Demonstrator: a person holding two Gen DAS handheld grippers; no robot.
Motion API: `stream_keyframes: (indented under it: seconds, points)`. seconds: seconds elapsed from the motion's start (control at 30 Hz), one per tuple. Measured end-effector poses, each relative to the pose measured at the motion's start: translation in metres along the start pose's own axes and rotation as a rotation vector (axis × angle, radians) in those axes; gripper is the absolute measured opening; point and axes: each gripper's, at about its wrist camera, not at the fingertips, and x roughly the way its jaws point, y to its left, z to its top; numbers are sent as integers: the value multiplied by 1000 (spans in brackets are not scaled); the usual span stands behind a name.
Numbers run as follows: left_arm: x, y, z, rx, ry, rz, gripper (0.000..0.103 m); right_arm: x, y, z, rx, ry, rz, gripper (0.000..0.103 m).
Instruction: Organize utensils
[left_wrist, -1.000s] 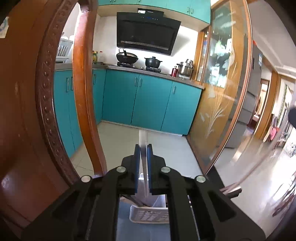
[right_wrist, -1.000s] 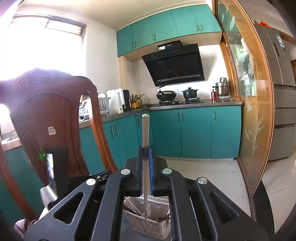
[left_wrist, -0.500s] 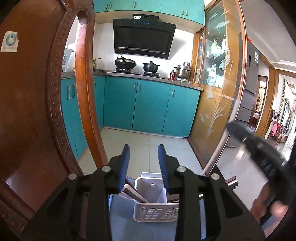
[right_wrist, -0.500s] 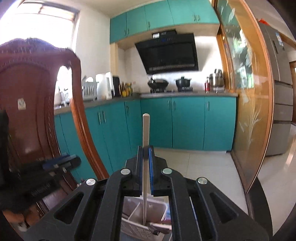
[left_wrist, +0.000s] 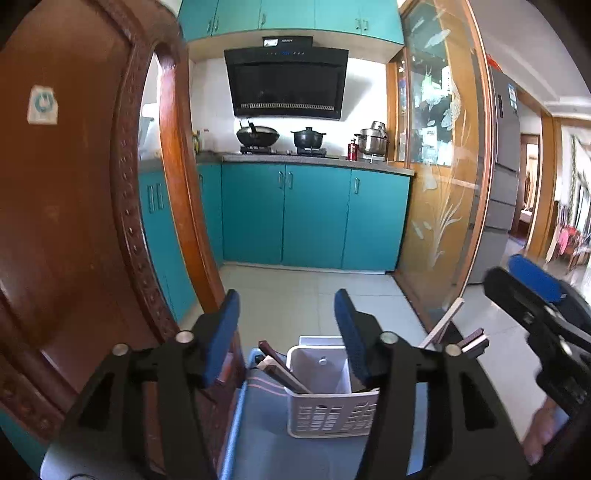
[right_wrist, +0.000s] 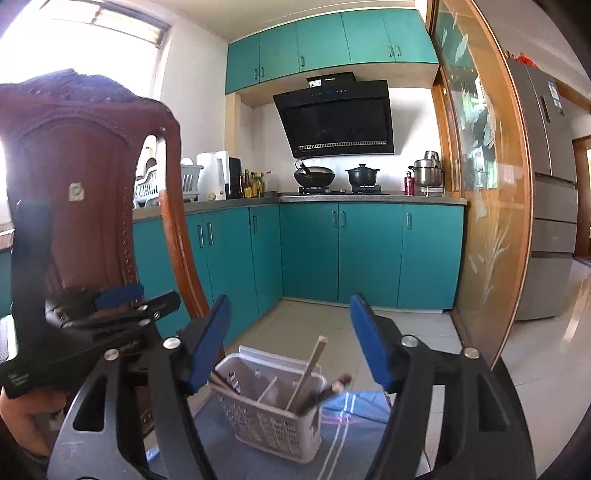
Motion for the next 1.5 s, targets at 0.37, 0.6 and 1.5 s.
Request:
stream_keyframes:
  seconds: [0.37,0.6,1.5]
  points:
    - [-46,-22,-45,114,-11,38,86,-78,15,-42,2,128,-159,100]
    - [-126,-16,-80,76,-12,80,99,-137,37,-69,-23,150,-179,100]
    - [-289,-39,-100,102,-84,72,100,-237,57,-78,-34,45,-241,100]
